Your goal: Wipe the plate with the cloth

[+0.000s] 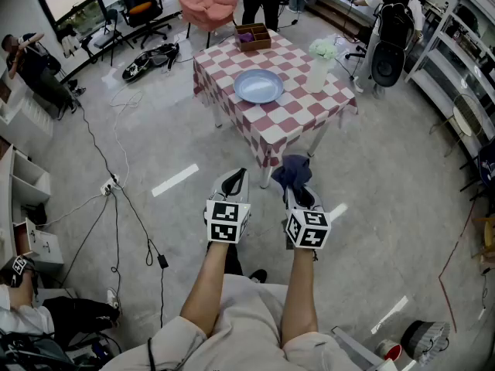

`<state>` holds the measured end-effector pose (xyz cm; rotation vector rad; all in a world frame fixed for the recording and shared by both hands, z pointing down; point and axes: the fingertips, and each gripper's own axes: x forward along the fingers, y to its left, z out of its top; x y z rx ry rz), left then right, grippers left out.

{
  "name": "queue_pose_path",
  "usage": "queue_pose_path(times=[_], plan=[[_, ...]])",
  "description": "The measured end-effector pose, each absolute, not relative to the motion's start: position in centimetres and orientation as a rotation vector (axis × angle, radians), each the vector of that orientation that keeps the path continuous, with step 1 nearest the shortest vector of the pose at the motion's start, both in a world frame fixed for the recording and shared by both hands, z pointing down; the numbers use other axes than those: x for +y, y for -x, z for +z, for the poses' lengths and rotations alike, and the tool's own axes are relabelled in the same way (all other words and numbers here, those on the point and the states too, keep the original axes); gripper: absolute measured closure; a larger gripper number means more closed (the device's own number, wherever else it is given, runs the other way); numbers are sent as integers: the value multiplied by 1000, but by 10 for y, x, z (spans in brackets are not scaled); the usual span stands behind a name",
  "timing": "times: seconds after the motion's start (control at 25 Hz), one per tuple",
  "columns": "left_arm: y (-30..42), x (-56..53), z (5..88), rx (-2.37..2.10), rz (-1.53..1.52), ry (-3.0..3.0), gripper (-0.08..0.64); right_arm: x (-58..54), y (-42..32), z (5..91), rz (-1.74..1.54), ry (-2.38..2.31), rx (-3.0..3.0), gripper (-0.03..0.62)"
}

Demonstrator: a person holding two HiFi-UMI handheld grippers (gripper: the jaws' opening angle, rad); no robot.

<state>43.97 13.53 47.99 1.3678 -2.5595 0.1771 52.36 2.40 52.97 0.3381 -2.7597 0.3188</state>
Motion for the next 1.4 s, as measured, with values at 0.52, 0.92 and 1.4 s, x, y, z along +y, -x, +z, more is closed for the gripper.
queue_pose_path(times=[0.52,0.92,1.4], plan=[[-423,122,483,-2527,132,-1417,548,22,-503,528,265,-311,-2753,512],[-337,105,487,-2505,122,-1383,549,-5,-420,520,296,-283,-2768,502],[-218,99,489,-2497,84,-1329,548,-30,-308,514,329,-239,-2785,500]])
